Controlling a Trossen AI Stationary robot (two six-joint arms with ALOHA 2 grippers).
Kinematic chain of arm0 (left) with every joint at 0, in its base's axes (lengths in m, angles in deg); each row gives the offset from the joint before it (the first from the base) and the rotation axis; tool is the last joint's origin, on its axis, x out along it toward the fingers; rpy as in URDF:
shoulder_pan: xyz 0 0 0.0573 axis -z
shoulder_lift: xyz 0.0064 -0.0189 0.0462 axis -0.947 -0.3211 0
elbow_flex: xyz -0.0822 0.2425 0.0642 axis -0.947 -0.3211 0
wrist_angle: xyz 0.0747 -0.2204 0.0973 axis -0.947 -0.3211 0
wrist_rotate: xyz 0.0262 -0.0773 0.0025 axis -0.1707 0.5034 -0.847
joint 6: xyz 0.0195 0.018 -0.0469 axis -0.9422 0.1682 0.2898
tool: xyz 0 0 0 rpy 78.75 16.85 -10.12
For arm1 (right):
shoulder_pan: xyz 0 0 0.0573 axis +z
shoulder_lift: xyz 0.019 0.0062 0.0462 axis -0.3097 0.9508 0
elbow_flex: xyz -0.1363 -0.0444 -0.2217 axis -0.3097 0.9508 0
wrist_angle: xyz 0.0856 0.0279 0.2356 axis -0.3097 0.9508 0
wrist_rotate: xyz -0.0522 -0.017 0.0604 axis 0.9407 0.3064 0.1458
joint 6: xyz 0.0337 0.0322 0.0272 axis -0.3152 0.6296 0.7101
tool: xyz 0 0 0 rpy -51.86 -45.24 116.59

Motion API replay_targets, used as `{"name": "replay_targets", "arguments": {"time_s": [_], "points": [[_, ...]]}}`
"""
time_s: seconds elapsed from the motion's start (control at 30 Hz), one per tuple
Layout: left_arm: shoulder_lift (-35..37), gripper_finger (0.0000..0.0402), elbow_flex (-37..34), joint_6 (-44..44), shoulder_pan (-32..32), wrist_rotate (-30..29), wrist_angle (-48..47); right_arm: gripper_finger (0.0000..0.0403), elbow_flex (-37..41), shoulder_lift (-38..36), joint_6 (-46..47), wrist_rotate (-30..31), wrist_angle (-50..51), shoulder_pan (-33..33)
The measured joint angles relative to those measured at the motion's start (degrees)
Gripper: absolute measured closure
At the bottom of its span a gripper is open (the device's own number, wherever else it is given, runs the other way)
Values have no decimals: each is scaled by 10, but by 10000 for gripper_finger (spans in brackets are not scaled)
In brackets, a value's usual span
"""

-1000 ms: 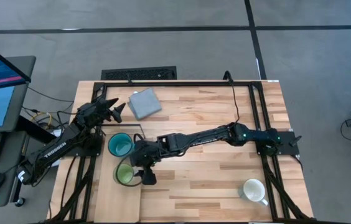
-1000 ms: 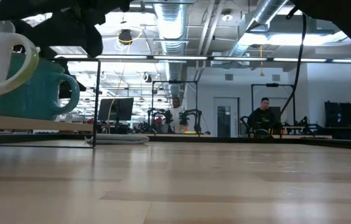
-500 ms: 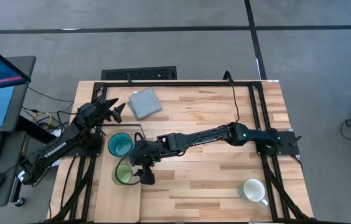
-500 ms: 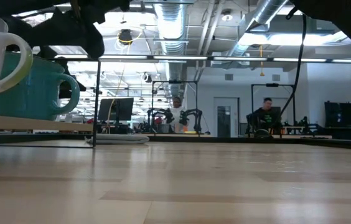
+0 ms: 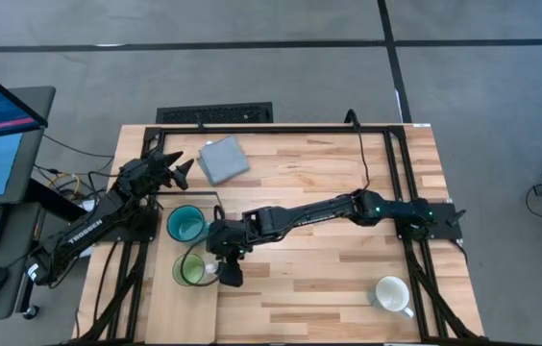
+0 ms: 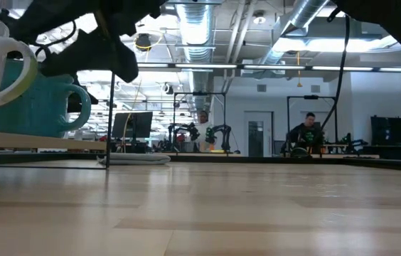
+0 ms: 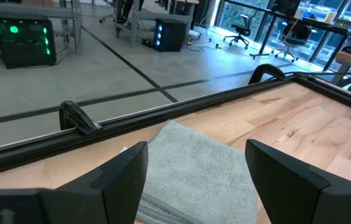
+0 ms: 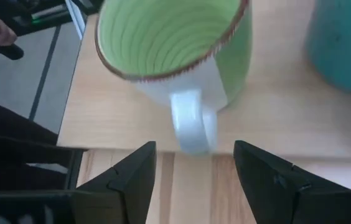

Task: Stack small to large cups/mugs on shelf
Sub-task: Put the green mug on the shelf

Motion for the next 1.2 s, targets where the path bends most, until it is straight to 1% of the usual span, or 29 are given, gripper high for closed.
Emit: {"name": "replay_targets", "arguments": {"time_s": [0.07, 0.13, 0.27, 0.5, 1.2], "points": [[0, 140, 0, 0, 0, 0, 0, 163, 0, 0, 15, -2, 9, 2], [0, 140, 0, 0, 0, 0, 0, 163, 0, 0, 29, -16, 20, 3], [0, 140, 0, 0, 0, 0, 0, 163, 0, 0, 34, -33, 27, 5], [0, 140, 0, 0, 0, 0, 0, 163, 0, 0, 30, -35, 26, 10], [0, 140, 0, 5, 0, 0, 0, 163, 0, 0, -2, -43, -28, 12]]}}
